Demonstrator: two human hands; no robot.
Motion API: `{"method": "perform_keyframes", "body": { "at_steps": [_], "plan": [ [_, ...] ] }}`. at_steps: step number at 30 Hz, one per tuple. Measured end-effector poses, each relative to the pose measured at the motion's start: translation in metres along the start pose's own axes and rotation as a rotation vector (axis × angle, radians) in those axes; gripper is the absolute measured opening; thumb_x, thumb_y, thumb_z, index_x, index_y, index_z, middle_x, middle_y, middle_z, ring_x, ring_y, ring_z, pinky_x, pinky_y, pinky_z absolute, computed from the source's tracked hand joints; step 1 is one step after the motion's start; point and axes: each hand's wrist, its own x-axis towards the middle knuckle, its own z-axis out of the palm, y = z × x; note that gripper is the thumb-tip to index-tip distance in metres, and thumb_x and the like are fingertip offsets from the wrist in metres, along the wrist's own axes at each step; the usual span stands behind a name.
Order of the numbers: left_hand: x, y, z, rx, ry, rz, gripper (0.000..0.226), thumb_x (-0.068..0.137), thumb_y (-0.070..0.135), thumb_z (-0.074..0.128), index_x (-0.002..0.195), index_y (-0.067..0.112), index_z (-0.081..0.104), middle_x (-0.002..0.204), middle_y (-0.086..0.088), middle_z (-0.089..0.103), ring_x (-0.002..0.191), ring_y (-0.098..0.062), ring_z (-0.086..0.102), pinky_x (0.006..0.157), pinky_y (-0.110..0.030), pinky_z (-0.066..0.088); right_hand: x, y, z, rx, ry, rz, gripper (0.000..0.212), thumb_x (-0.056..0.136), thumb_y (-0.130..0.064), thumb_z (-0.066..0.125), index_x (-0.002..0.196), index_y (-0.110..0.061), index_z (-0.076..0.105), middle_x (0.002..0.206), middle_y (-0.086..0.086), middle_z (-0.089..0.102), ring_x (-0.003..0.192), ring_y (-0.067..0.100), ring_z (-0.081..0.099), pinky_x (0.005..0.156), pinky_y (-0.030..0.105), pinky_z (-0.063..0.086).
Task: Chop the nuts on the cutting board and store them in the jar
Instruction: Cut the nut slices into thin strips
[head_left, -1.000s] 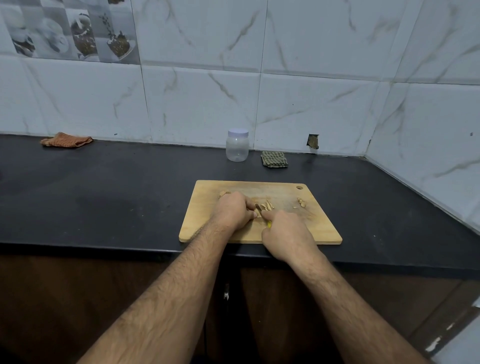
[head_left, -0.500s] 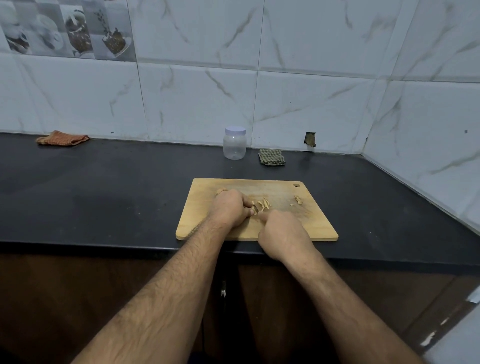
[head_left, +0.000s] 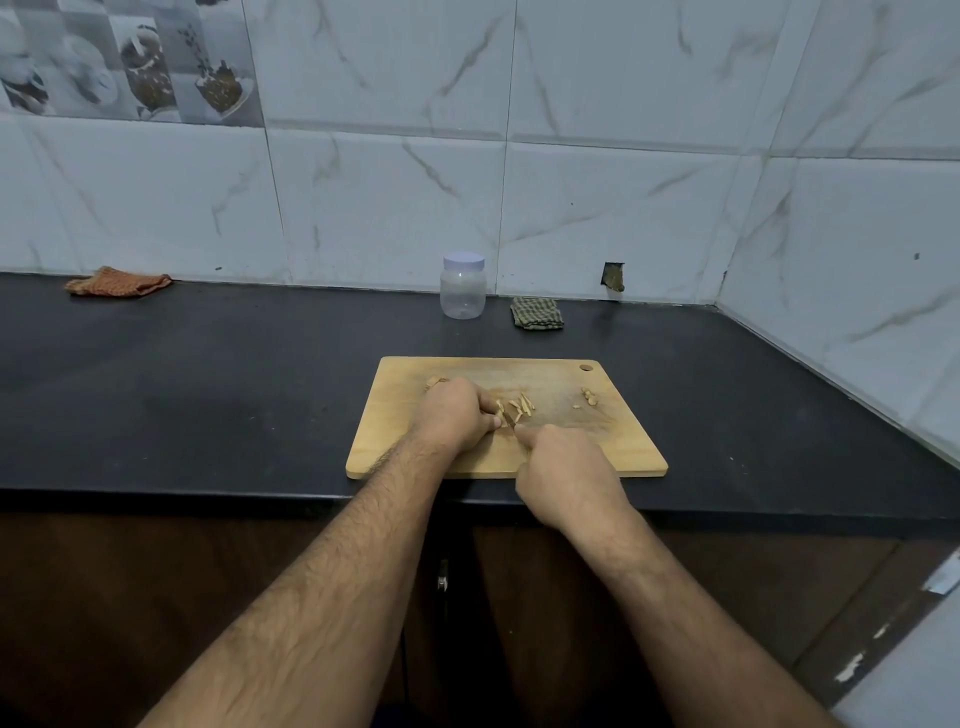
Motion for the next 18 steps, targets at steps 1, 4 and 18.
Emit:
{"method": "perform_keyframes", "body": {
  "at_steps": [1, 4, 18],
  "plan": [
    [0.000, 0.000, 0.001, 0.005, 0.001, 0.000, 0.021, 0.088, 0.031, 0.072, 0.108, 0.029, 0.075, 0.113, 0.006, 0.072, 0.115, -0.013, 0.057, 0.100, -0.028, 0.046, 0.002, 0.000, 0.000, 0.005, 0.002, 0.001, 0.059, 0.090, -0.007, 0.049, 0.144, -0.032, 0.049, 0.128, 0.005, 0.062, 0.115, 0.024, 0.057, 0.089, 0.034, 0.053],
    [0.000, -0.001, 0.001, 0.015, 0.004, 0.007, 0.021, 0.088, 0.031, 0.071, 0.108, 0.029, 0.075, 0.111, 0.006, 0.072, 0.114, -0.014, 0.056, 0.098, -0.028, 0.047, 0.007, 0.001, -0.002, 0.024, 0.009, 0.017, 0.058, 0.090, -0.008, 0.048, 0.142, -0.031, 0.051, 0.127, 0.004, 0.062, 0.114, 0.023, 0.057, 0.087, 0.033, 0.052],
    [-0.002, 0.001, -0.001, 0.020, -0.005, 0.010, 0.021, 0.090, 0.030, 0.069, 0.110, 0.028, 0.075, 0.110, 0.006, 0.073, 0.113, -0.015, 0.056, 0.097, -0.028, 0.046, 0.015, -0.003, -0.001, 0.054, 0.013, -0.024, 0.052, 0.093, -0.013, 0.049, 0.140, -0.033, 0.053, 0.128, 0.002, 0.062, 0.113, 0.022, 0.058, 0.088, 0.032, 0.050]
  ]
}}
